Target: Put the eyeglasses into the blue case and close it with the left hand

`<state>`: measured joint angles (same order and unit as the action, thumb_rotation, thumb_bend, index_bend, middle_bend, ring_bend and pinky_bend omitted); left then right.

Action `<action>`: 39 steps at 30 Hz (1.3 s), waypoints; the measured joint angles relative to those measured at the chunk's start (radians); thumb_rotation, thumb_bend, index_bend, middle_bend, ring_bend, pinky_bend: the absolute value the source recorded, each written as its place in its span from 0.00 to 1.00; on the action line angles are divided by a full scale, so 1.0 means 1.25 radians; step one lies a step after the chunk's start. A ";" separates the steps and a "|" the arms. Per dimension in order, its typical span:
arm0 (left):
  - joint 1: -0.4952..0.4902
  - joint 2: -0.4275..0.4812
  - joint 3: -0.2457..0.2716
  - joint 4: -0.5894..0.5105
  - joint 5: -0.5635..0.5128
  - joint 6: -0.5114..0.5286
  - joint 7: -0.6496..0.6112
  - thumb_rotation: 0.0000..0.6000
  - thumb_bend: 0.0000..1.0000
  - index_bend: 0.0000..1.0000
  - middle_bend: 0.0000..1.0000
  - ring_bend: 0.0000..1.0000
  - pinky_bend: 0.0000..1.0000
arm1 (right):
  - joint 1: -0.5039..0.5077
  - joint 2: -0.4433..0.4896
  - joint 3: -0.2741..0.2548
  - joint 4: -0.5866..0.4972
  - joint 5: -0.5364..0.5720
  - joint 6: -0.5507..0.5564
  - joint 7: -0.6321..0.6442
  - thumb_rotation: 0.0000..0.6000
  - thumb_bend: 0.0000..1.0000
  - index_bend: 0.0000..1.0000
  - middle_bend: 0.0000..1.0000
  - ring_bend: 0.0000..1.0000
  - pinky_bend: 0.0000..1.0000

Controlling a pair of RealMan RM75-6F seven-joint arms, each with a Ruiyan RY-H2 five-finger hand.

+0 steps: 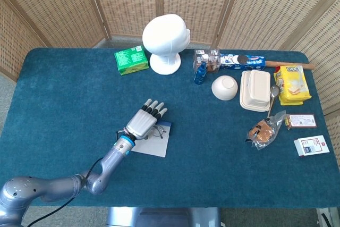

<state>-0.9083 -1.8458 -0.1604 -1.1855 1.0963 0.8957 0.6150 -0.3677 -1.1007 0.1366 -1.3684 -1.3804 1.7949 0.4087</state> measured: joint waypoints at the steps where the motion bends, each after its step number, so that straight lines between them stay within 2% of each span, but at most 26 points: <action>1: -0.001 -0.003 -0.001 0.005 -0.001 0.000 -0.001 0.93 0.24 0.00 0.00 0.00 0.00 | -0.001 0.000 0.000 0.000 0.000 0.001 0.000 0.90 0.18 0.00 0.10 0.00 0.18; 11: -0.008 -0.020 -0.015 0.037 0.007 0.009 -0.017 0.92 0.23 0.00 0.00 0.00 0.00 | -0.003 -0.001 0.000 -0.001 0.001 0.001 -0.002 0.90 0.18 0.00 0.10 0.00 0.18; 18: -0.005 -0.006 -0.023 0.023 0.005 0.011 -0.031 0.90 0.24 0.00 0.00 0.00 0.00 | 0.000 0.002 0.000 -0.009 -0.002 -0.001 -0.011 0.90 0.19 0.00 0.10 0.00 0.18; 24: 0.007 0.049 -0.032 -0.071 -0.022 -0.011 -0.060 0.87 0.24 0.00 0.00 0.00 0.00 | 0.009 0.001 -0.001 -0.016 -0.007 -0.009 -0.023 0.90 0.19 0.00 0.10 0.00 0.18; 31: 0.011 0.169 -0.047 -0.232 -0.133 -0.083 -0.091 0.86 0.24 0.01 0.00 0.00 0.00 | 0.018 -0.003 -0.002 -0.018 -0.011 -0.021 -0.031 0.90 0.18 0.00 0.10 0.00 0.18; 39: -0.020 0.238 -0.037 -0.299 -0.250 -0.132 -0.082 0.85 0.24 0.00 0.00 0.00 0.00 | 0.023 -0.005 -0.003 -0.018 -0.010 -0.026 -0.037 0.90 0.18 0.00 0.10 0.00 0.18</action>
<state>-0.9329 -1.5485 -0.2061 -1.5595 0.7837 0.7303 0.5120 -0.3384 -1.1069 0.1334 -1.3909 -1.3933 1.7627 0.3624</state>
